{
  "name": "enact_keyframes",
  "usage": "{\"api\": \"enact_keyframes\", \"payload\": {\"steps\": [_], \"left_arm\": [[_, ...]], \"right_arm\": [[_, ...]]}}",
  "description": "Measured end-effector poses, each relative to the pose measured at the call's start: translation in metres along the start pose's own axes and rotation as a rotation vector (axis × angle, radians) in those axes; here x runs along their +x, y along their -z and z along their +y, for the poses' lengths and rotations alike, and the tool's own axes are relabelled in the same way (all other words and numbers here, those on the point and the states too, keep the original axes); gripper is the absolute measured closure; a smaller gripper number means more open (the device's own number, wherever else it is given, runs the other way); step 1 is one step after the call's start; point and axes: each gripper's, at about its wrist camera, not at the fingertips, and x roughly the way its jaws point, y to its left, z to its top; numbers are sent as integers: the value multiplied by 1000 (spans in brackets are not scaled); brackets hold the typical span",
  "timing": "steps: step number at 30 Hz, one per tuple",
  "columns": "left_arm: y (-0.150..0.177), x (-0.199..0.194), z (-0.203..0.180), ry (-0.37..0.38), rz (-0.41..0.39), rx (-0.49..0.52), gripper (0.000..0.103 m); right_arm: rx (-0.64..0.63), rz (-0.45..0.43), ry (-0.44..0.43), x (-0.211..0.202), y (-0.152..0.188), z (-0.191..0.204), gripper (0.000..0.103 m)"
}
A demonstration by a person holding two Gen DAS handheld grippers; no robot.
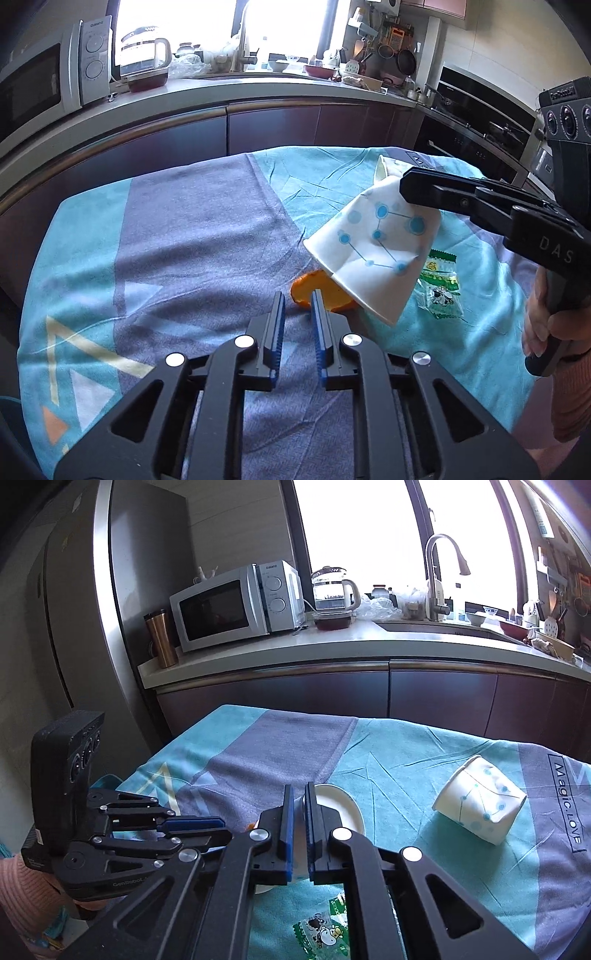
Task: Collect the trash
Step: 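Grasp the orange peel inside the cup with the left gripper, then lift the orange peel with the left gripper while the right grasps the green wrapper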
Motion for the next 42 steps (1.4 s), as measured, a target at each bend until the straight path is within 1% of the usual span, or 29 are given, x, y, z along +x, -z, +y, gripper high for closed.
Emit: {"api": "enact_keyframes", "payload": {"steps": [1,3,5,7,10,11,12,13,19,24,26,29,32,34,36,39,40,42], "left_arm": [[-2,4,-1,-2,8,5,85],[-4,13,-2,11,34,21,77],[-8,22,-3,6,62,20,76],[-11,29,-4,18,78,19,76],[-14,38,-9,38,99,32,79],[-14,39,-12,22,95,42,82],[-14,38,-13,8,89,47,89],[-14,36,-14,1,79,46,94],[-4,10,-4,-49,41,-6,96],[13,-20,11,-67,10,-66,96],[20,-29,16,-63,0,-94,96],[28,-41,24,-62,-17,-132,96],[37,-52,29,-56,-28,-163,96],[43,-57,31,-52,-32,-173,96],[47,-62,30,-65,-38,-174,96],[53,-68,33,-56,-41,-188,96],[56,-70,33,-60,-42,-188,96],[60,-74,34,-64,-41,-195,96]], "right_arm": [[2,0,0,0,0,-1,98],[9,-1,-3,0,1,-2,98],[22,-2,-7,0,2,-6,98],[44,-5,-15,1,2,-12,98],[77,-6,-26,3,2,-20,98],[89,-6,-30,3,2,-23,98],[99,-6,-32,4,3,-26,97],[110,-5,-34,4,3,-28,97],[221,-3,-71,10,8,-52,97],[307,7,-85,8,16,-70,88],[327,-3,-70,0,19,-76,70],[349,3,-54,-13,28,-83,64],[377,42,-55,-20,43,-90,59],[392,77,-53,-20,54,-94,59],[401,107,-47,-17,62,-95,59],[421,142,-72,-12,70,-95,59],[421,148,-77,-11,71,-94,60],[412,155,-85,-10,71,-89,69]]}}
